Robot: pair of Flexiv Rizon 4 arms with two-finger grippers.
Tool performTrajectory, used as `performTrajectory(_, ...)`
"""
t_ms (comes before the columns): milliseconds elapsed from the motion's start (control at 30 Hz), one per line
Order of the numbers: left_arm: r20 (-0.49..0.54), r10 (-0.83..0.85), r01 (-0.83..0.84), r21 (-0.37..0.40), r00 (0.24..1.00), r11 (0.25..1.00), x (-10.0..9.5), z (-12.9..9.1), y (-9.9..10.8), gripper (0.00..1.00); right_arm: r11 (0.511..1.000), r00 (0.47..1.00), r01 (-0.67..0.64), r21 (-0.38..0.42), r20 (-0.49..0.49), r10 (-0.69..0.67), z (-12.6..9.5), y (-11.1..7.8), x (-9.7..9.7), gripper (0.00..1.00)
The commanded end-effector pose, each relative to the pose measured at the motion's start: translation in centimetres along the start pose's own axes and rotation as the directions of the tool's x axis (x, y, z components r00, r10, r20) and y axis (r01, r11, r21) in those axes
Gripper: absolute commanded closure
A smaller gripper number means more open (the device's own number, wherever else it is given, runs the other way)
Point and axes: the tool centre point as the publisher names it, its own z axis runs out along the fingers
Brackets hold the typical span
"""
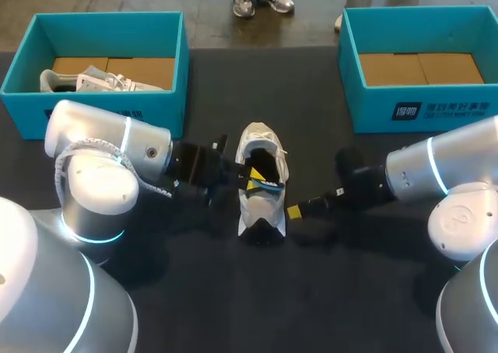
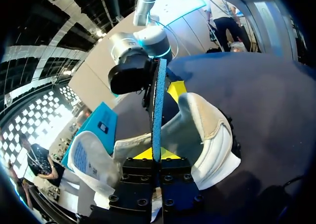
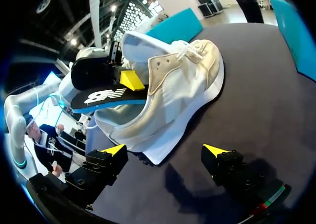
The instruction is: Take the shoe out of the shoebox, open the shoe tongue, remove and reinsert the insole, then place the shoe into the shoebox
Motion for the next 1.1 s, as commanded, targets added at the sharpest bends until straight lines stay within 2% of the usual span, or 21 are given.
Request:
performTrajectory(33,0.026,-0.019,0.018,0.028,0.999,0.999,-0.3,0.0,-0.3,0.25,1.0,1.0,0.001,0.004,0.003,-0.001,-0.1,0.1,0.0,0.0)
performTrajectory(67,0.035,-0.028,0.027,0.042,0.999,0.999,-0.4,-0.1,-0.5,0.18,1.0,1.0,0.001,0.004,0.003,-0.001,-0.1,0.1,0.0,0.0)
performTrajectory(133,0.046,-0.036,0.033,0.056,0.998,0.998,-0.6,-0.5,-0.9,0.19,1.0,1.0,0.001,0.005,0.004,-0.001,-0.1,0.1,0.0,0.0)
performTrajectory(233,0.05,-0.035,0.031,0.069,0.998,0.997,-0.8,-0.9,-1.5,0.31,1.0,1.0,0.002,0.004,0.006,-0.002,-0.2,0.2,0.0,0.0)
performTrajectory(300,0.049,-0.033,0.029,0.083,0.998,0.996,-0.8,-1.0,-1.9,0.33,1.0,1.0,0.002,0.003,0.006,-0.002,-0.2,0.2,0.0,0.0)
performTrajectory(333,0.048,-0.033,0.029,0.086,0.998,0.996,-0.7,-1.1,-2.1,0.38,1.0,1.0,0.002,0.003,0.006,-0.003,-0.2,0.2,0.1,0.0)
performTrajectory(367,0.045,-0.034,0.03,0.092,0.998,0.995,-0.7,-1.1,-2.2,0.46,1.0,1.0,0.003,0.002,0.006,-0.003,-0.1,0.2,0.1,0.0)
performTrajectory(433,0.042,-0.032,0.028,0.099,0.999,0.995,-0.6,-1.1,-2.5,0.47,1.0,1.0,0.004,0.002,0.006,-0.004,-0.1,0.3,0.1,0.0)
performTrajectory(500,0.037,-0.029,0.025,0.105,0.999,0.994,-0.5,-1.1,-2.8,0.53,1.0,1.0,0.005,0.002,0.005,-0.005,-0.1,0.3,0.2,0.0)
performTrajectory(533,0.035,-0.028,0.024,0.109,0.999,0.994,-0.4,-1.1,-2.9,0.52,1.0,1.0,0.005,0.002,0.006,-0.005,-0.1,0.3,0.2,0.0)
performTrajectory(667,0.019,-0.027,0.025,0.119,0.999,0.993,-0.1,-0.9,-3.1,0.59,1.0,1.0,0.004,0.001,0.007,-0.004,-0.2,0.2,0.3,0.0)
performTrajectory(767,0.009,-0.026,0.025,0.12,1.0,0.992,0.1,-0.6,-3.0,0.86,1.0,1.0,0.002,0.002,0.007,-0.002,-0.2,0.0,0.3,0.0)
performTrajectory(800,0.004,-0.028,0.027,0.12,1.0,0.992,0.2,-0.5,-2.9,1.0,1.0,1.0,0.001,0.001,0.007,-0.001,-0.2,0.0,0.3,0.0)
performTrajectory(1100,-0.022,0.006,-0.004,0.101,1.0,0.995,0.6,-0.1,-1.5,1.0,1.0,1.0,-0.007,-0.002,0.004,0.007,0.0,-0.3,0.0,0.0)
